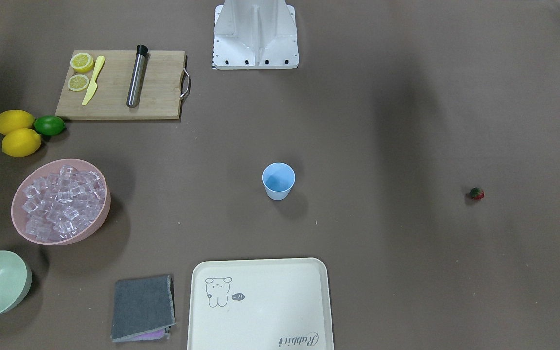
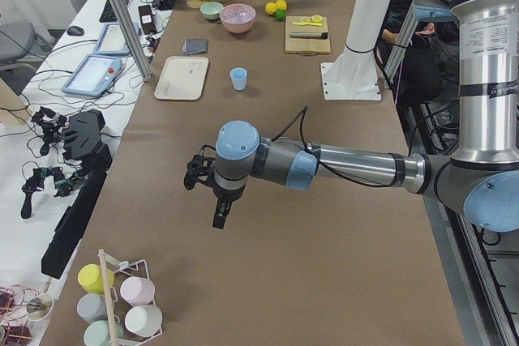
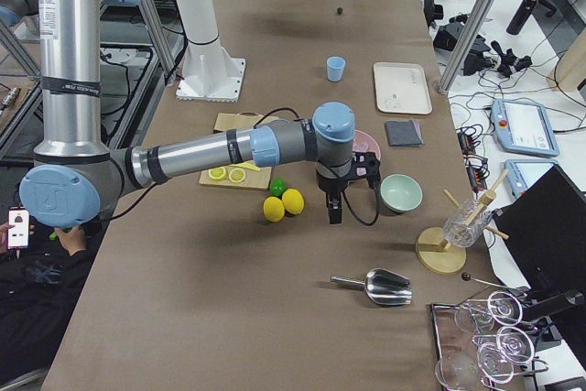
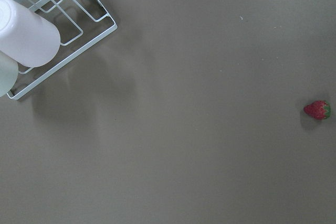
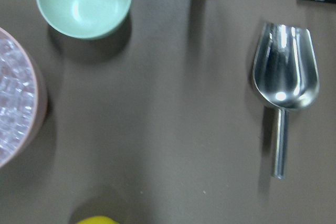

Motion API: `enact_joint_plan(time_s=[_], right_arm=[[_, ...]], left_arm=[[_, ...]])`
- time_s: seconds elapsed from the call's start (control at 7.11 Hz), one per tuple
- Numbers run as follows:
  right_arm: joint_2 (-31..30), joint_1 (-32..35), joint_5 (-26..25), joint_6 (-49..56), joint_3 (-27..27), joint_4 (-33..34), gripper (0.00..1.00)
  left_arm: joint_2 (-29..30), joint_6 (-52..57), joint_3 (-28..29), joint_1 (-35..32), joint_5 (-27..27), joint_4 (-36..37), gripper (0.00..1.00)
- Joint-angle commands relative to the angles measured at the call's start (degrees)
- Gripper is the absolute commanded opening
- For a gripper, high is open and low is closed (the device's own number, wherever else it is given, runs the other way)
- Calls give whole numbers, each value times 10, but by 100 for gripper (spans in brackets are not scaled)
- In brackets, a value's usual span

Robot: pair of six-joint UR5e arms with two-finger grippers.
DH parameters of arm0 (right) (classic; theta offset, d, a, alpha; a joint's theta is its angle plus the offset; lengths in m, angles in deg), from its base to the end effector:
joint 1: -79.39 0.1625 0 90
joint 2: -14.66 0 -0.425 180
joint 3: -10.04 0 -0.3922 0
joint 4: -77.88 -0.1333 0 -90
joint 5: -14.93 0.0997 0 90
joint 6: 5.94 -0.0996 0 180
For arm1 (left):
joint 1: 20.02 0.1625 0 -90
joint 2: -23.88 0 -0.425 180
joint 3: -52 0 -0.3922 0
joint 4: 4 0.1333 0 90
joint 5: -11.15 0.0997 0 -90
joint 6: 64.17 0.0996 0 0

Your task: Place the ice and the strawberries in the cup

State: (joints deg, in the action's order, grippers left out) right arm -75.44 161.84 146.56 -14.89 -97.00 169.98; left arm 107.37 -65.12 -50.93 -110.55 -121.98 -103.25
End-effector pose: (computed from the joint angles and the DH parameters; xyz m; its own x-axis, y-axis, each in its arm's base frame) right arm 0.0022 -0.4945 0.5197 0.7296 -0.1145 0.6742 0.0137 0.9881 0.1531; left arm -0.0694 -0.4566 0.5840 0.7312 0.1619 -0.6626 0.0210 0.9656 0.2591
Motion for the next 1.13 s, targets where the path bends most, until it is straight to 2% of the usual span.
enact_joint_plan(time_s=[0.0,0.28,0.7,0.84,0.99], right_arm=[[89,-87,4,-112,3,-6,99],[148,-167,-1,-183,9,-9,98],[166,-220,-14,-202,29,-9,83],[169,-228,-22,-202,48,-16,80],[172,-233,-24,-205,84,-63,81]], left_arm=[[-3,1,1,0,1,-1,98],[0,1,4,0,1,-1,98],[4,1,5,0,1,0,98],[5,1,5,0,1,0,98],[7,1,6,0,1,0,98]])
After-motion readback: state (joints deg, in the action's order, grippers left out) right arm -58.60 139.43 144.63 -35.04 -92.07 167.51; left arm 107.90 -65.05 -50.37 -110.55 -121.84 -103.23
